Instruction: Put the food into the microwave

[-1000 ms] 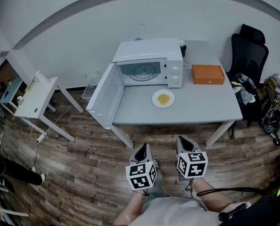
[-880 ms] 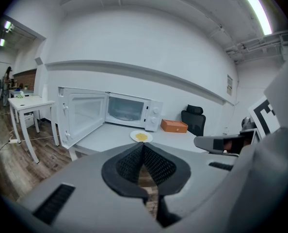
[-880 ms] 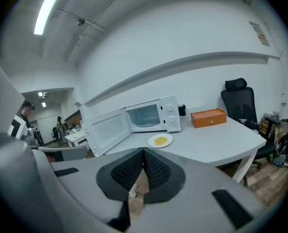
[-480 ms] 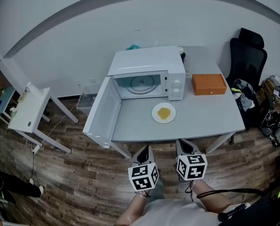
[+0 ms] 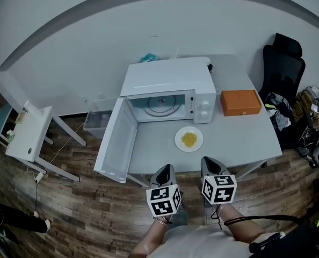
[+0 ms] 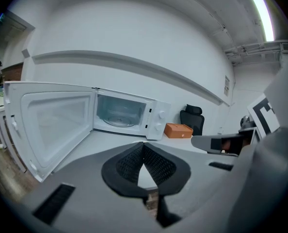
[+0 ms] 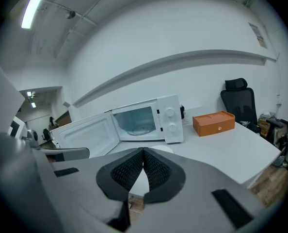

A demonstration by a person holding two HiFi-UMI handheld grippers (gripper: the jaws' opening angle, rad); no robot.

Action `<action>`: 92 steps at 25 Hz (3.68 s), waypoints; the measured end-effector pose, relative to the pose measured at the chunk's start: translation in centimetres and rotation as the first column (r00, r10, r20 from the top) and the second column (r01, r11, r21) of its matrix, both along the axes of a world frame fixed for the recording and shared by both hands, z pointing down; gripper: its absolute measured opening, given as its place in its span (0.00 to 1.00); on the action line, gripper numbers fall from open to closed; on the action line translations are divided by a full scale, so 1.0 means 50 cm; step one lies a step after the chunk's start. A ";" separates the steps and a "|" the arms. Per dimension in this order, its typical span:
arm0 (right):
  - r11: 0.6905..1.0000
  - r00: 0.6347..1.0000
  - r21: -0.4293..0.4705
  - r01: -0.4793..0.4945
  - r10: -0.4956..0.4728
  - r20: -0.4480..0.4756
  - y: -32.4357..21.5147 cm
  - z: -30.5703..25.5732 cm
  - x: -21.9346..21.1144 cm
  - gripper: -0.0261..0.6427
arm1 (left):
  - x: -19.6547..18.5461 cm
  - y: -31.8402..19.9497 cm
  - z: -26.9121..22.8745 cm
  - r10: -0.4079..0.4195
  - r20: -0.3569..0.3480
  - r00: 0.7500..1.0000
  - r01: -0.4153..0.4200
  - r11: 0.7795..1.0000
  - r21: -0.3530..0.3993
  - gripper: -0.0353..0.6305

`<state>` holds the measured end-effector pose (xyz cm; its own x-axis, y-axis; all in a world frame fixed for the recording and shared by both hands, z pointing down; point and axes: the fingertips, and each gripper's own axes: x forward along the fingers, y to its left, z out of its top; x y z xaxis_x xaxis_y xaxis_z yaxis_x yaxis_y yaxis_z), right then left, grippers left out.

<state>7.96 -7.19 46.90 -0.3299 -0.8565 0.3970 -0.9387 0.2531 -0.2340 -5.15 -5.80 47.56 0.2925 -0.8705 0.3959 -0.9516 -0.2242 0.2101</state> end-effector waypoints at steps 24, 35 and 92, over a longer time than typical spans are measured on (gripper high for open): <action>0.998 0.998 0.000 -0.056 0.056 0.000 -0.227 -0.009 -0.067 0.06 | -0.072 -0.241 -0.004 0.055 0.002 0.998 -0.055 0.998 -0.003 0.06; 0.998 0.998 -0.025 -0.063 0.063 -0.013 -0.270 0.003 -0.070 0.06 | -0.074 -0.296 0.010 0.072 -0.006 0.997 -0.072 0.997 -0.022 0.06; 0.972 1.000 -0.236 -0.004 0.000 -0.018 -0.319 0.196 0.025 0.11 | 0.028 -0.336 0.198 0.068 -0.004 0.998 -0.067 0.963 -0.262 0.14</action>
